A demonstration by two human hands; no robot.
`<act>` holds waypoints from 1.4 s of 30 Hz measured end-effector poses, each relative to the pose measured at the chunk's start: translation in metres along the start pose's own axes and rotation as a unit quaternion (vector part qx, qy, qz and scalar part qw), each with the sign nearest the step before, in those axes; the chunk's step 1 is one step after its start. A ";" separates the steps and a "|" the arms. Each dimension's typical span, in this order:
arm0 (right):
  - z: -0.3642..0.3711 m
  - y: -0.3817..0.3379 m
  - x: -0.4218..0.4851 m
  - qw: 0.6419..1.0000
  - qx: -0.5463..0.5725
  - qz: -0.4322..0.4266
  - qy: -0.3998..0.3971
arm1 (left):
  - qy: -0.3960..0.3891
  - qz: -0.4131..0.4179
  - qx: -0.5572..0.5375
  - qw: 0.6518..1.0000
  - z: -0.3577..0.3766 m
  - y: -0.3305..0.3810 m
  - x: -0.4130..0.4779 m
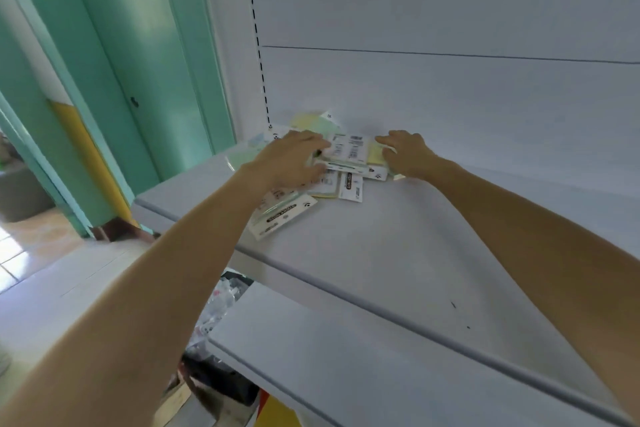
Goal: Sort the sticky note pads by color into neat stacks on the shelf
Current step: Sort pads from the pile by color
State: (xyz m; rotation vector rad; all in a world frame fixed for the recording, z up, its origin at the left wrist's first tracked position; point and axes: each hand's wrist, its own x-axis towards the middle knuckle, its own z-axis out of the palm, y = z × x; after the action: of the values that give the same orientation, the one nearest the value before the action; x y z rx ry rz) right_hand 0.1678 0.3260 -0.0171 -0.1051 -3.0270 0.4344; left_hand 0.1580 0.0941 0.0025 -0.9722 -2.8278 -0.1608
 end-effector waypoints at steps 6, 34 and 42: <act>-0.004 -0.015 0.003 0.997 0.023 0.051 -0.058 | -0.098 0.063 0.030 0.993 0.008 0.003 0.048; -0.026 0.017 -0.036 0.986 -0.013 0.154 -0.069 | -0.008 -0.002 -0.453 0.891 0.006 -0.003 0.097; -0.023 0.022 -0.058 0.970 0.174 0.171 -0.011 | 0.074 -0.020 -0.537 0.840 0.011 -0.002 0.097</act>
State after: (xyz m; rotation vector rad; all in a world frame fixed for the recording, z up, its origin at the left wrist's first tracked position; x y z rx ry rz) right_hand 0.2284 0.3486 -0.0057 -0.6059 -2.8975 0.9882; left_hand 0.0800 0.1522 0.0087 -0.9337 -2.4665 -1.8632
